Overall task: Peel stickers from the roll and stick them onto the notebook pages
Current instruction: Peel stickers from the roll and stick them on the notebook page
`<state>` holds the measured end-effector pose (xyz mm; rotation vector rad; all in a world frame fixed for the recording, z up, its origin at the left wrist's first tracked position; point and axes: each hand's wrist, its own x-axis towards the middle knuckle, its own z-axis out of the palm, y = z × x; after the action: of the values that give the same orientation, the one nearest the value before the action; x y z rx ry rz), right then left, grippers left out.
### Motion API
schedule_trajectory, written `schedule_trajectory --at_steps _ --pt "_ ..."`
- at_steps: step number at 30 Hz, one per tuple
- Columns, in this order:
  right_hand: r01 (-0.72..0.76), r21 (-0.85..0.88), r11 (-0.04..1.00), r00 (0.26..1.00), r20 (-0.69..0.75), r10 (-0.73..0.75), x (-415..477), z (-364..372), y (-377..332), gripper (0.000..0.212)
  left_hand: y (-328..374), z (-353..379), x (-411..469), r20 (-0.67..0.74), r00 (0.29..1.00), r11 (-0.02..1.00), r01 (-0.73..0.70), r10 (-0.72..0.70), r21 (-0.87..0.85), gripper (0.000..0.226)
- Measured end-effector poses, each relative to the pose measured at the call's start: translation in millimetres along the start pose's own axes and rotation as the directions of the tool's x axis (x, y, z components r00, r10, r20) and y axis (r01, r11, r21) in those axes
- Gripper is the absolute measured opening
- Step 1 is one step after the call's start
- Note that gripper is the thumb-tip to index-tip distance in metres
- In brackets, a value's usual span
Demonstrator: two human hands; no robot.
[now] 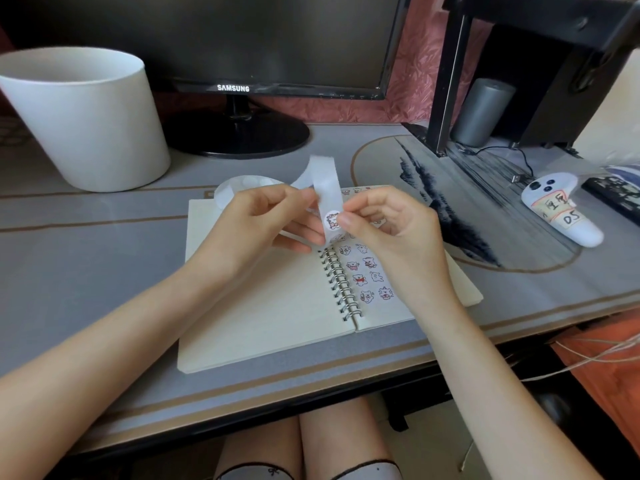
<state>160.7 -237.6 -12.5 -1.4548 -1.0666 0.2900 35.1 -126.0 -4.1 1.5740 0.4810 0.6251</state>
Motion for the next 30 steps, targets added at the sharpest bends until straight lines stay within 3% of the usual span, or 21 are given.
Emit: schedule_trajectory --at_steps 6,30 --pt "0.007 -0.009 1.000 1.000 -0.007 -0.007 0.1 0.4 2.8 0.018 -3.6 0.2 -0.7 0.033 0.999 0.999 -0.028 0.026 0.041 0.010" --pt "0.069 -0.221 0.973 0.998 0.028 -0.064 -3.9 6.5 4.7 0.006 -7.0 1.0 1.5 -0.007 1.000 0.998 -0.010 0.011 0.055 0.015"
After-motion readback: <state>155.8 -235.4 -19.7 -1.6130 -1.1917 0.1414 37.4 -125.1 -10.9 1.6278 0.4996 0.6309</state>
